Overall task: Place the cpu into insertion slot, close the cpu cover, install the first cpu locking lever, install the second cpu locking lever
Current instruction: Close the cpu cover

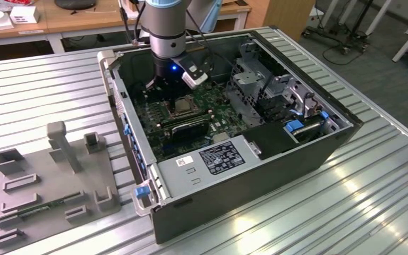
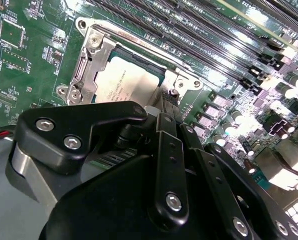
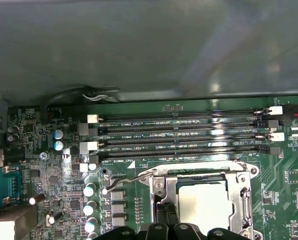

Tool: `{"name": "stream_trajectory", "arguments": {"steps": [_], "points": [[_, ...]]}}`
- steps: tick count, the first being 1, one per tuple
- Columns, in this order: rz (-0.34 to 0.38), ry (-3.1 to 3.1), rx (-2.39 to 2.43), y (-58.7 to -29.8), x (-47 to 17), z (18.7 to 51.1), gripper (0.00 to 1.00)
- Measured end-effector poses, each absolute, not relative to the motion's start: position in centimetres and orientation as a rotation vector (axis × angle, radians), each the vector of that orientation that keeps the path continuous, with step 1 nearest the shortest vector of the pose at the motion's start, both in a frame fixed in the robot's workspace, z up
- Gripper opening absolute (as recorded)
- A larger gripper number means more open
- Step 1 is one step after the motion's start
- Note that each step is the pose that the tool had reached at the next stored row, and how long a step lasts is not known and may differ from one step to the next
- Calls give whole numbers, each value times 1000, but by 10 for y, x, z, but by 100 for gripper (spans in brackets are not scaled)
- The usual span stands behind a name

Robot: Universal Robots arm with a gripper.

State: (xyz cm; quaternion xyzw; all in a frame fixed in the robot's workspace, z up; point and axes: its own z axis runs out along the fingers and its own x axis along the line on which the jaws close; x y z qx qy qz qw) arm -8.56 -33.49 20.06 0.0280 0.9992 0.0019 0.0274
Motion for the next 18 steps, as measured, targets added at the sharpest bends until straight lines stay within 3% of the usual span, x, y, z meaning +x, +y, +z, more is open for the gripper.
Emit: {"name": "stream_trajectory", "arguments": {"steps": [18], "points": [[6,3086,86,-335,-86,198,10]]}}
